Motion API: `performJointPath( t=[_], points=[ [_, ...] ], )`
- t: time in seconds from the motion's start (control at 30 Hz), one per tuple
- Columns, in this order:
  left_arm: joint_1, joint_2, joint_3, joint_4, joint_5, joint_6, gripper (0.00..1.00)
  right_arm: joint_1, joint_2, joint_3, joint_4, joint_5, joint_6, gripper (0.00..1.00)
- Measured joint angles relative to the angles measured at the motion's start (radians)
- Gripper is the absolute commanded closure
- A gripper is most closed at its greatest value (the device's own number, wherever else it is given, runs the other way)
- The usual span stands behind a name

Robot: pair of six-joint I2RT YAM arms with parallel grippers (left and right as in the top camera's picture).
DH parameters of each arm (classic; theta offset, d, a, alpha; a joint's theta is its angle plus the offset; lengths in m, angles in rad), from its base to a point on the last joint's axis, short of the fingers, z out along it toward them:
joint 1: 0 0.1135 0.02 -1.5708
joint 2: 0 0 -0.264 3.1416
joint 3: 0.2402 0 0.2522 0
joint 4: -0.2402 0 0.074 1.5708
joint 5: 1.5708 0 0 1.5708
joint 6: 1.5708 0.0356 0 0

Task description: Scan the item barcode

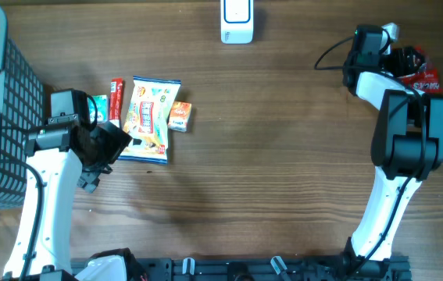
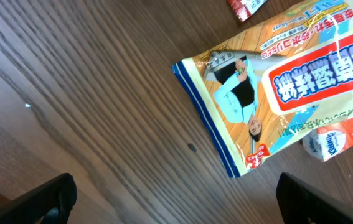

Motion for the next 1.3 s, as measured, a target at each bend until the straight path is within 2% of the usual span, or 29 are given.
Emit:
performJointPath(
  t=[0.27, 0.4, 0.6, 0.7, 0.9, 1.03, 1.2, 1.3],
  points=[
    [0.0, 0.0, 0.0, -0.022, 0.002, 0.0, 0.0, 0.0, -0.005, 0.0, -0.098, 0.019, 0.137, 0.0],
    [0.0, 0.0, 0.0, -0.024, 0.002, 0.0, 0.0, -0.006, -0.071, -0.003, -0.264, -0.141, 0.222, 0.0],
    [0.0, 0.0, 0.0, -0.027, 0.002, 0.0, 0.0, -0.072, -0.296, -0.003, -0.467, -0.64, 0.353, 0.0],
    [0.0, 0.0, 0.0, -0.033, 0.002, 0.0, 0.0, -0.142, -0.37, 0.001, -0.52, -0.802, 0.436, 0.0],
    [0.0, 0.0, 0.0, -0.044, 0.002, 0.0, 0.0, -0.289, -0.38, 0.002, -0.639, -1.047, 0.555, 0.0],
    [0.0, 0.0, 0.0, -0.05, 0.002, 0.0, 0.0, -0.357, -0.38, 0.002, -0.627, -1.456, 0.597, 0.0],
    [0.0, 0.0, 0.0, -0.05, 0.002, 0.0, 0.0, -0.347, -0.38, 0.002, -0.62, -1.987, 0.623, 0.0],
    [0.0, 0.0, 0.0, -0.049, 0.002, 0.0, 0.0, -0.295, -0.38, 0.003, -0.722, -2.123, 0.623, 0.0]
  ],
)
